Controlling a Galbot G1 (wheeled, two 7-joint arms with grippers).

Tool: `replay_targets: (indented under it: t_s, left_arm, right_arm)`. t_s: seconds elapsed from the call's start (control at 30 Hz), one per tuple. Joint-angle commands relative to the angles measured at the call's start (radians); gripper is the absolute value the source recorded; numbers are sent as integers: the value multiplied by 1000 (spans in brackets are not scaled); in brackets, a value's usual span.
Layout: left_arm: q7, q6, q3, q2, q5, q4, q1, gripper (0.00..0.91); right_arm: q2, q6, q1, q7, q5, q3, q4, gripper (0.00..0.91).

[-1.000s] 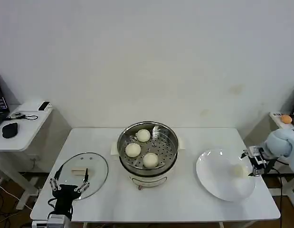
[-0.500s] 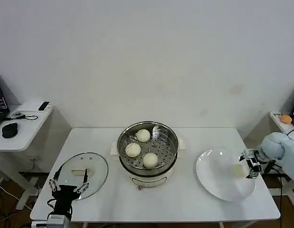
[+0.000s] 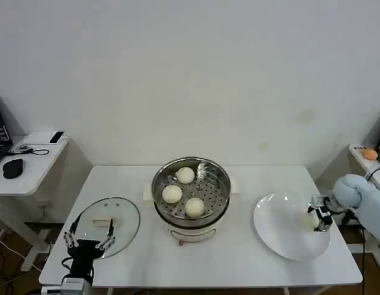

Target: Take steamed baozi put them in steamer then cover it.

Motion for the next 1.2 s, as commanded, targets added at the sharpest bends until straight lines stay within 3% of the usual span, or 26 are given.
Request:
replay_targets:
  t_s: [0.03,0.27,0.43,0.7,0.93,1.2]
  left_arm:
    - [0,-2,-1,0,0,-1,0,907]
    - [0,-2,0,-1,0,-7,1,907]
    - [0,-1,1,2,0,-10,-1,907]
    - [0,0,4,0,5,-11,-10,907]
    - [0,0,8,-5,11,-18,-10,907]
    - [0,-1,1,-6,10,-24,-5,907]
  right_arm:
    - [2,-3,-1,-7,-5,6,-2,645]
    - [-22,-7,40,-37,9,-12,40,635]
    - [-51,-37,124,-52,68,-53,110,635]
    - [-51,-130,460,-63,219,-252,241,635]
    - [60,-198,780,-32,381,-498,293,645]
    - [232,-295,876,34,526,-602,332,645]
